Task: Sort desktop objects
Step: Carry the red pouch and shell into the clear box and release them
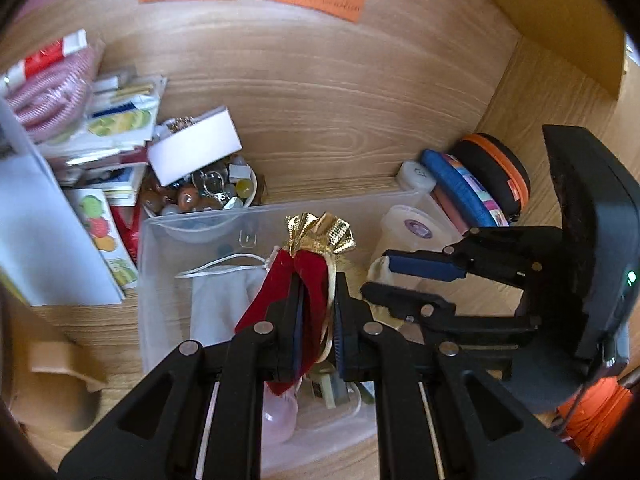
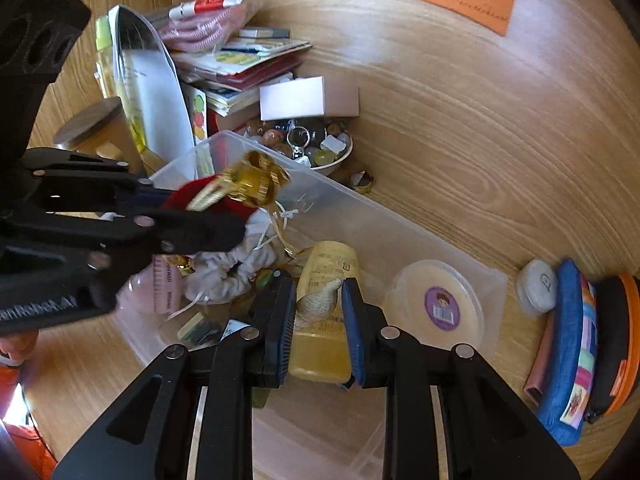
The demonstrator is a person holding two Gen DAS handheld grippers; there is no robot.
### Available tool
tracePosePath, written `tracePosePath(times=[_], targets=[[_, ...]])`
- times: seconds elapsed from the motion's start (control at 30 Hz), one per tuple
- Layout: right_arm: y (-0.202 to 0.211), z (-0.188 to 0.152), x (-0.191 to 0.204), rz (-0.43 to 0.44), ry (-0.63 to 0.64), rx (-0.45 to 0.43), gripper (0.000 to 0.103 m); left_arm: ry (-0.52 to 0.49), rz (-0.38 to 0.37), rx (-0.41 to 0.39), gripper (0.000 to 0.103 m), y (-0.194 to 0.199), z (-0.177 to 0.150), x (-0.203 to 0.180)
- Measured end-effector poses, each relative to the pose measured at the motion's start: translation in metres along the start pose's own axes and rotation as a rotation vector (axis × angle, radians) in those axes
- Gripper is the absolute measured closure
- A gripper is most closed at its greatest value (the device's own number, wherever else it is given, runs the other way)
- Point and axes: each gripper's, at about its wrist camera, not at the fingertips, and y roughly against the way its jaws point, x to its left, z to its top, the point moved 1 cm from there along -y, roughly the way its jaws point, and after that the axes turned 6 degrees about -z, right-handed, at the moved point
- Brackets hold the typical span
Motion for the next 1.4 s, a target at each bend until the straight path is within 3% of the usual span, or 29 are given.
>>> tracePosePath(times=[0.23, 0.4, 0.5, 0.57, 0.67, 0.83, 1.07, 1.13, 1.3, 1.4], targets=[[-0.012, 0.006, 0.007, -0.017, 0.029, 0.015, 0.082, 0.005, 0.015, 0.019, 0.091, -0.013, 0.0, 0.002], [-0.016, 0.007, 0.014, -0.065, 0.066, 0.005, 0.081, 0.003, 0.053, 0.006, 0.07, -0.016, 0.0, 0.004], [-0.014, 0.007, 0.015, -0.077, 0.074, -0.002, 0.081, 0.01, 0.054, 0.004, 0.068, -0.015, -0.001, 0.007], [-0.012, 0.006, 0.016, -0.091, 0.079, -0.008, 0.076, 0.013, 0.053, -0.005, 0.067, -0.012, 0.0, 0.008], [-0.006, 0.005, 0.016, -0.127, 0.088, -0.026, 0.063, 0.018, 0.072, -0.025, 0.055, -0.007, 0.0, 0.009], [0.013, 0.002, 0.017, -0.179, 0.098, -0.064, 0.053, 0.034, 0.077, -0.066, 0.048, 0.009, 0.0, 0.015], [0.038, -0.005, 0.02, -0.252, 0.114, -0.1, 0.045, 0.014, 0.143, -0.091, 0.041, 0.021, 0.002, 0.008], [0.047, -0.01, 0.021, -0.286, 0.113, -0.112, 0.038, -0.004, 0.155, -0.1, 0.035, 0.028, 0.001, 0.001], [0.067, -0.019, 0.024, -0.319, 0.105, -0.136, 0.033, -0.05, 0.207, -0.154, 0.02, 0.052, -0.003, -0.018], [0.079, -0.023, 0.025, -0.346, 0.091, -0.159, 0.023, -0.062, 0.227, -0.178, 0.011, 0.068, -0.007, -0.029]])
